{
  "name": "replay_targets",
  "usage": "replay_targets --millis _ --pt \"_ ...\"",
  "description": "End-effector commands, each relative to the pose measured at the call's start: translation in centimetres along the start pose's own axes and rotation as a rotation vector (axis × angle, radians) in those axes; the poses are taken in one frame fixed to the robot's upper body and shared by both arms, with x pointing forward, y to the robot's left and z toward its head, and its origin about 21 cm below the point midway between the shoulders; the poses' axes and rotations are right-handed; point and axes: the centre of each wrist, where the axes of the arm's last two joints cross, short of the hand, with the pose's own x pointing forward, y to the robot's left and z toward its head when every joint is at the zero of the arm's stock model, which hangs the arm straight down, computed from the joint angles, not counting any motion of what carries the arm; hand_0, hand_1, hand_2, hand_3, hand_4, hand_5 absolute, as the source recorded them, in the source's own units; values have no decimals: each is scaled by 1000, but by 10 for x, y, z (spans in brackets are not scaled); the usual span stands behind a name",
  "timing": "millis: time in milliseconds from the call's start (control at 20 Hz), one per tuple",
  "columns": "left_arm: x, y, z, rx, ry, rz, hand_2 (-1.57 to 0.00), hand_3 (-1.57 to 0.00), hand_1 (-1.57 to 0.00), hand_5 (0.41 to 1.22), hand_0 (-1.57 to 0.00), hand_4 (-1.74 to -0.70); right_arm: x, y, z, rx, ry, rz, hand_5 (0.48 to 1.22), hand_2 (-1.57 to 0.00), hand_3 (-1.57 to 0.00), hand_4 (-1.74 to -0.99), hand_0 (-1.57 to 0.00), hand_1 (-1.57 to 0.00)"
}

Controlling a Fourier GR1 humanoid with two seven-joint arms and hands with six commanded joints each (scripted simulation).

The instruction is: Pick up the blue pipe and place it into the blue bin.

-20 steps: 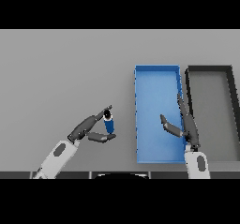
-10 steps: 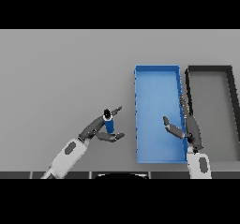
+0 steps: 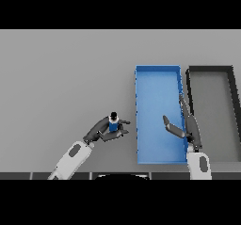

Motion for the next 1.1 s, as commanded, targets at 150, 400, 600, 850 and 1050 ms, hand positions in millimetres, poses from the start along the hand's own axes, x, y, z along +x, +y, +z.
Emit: replay_targets --millis 150,400,600,850,1050 --pt "7 -2 -3 17 -84 -14 -1476 -1472 -1461 1179 -1441 -1484 3 -2 -4 -6 0 -9 631 1 1 -1217 1 1" --pt "42 -3 -18 25 -198 -4 -1540 -1539 -1535 1207 -1528 -1468 2 -1 -6 -5 0 0 638 1 1 -1220 1 1" --pt "67 -5 -25 -35 -250 -17 -1558 -1558 -1556 1215 -1554 -1465 3 -5 -6 -8 -6 31 643 1 1 -1184 1 1" --pt "87 -7 -26 -71 -247 -44 -1567 -1567 -1566 1219 -1565 -1467 0 -5 -3 -10 -5 32 642 1 1 -1155 1 1" --pt "82 -9 -24 -75 -238 -34 -1569 -1569 -1569 1220 -1569 -1466 0 15 34 -143 -3 36 643 1 1 -1139 1 1"
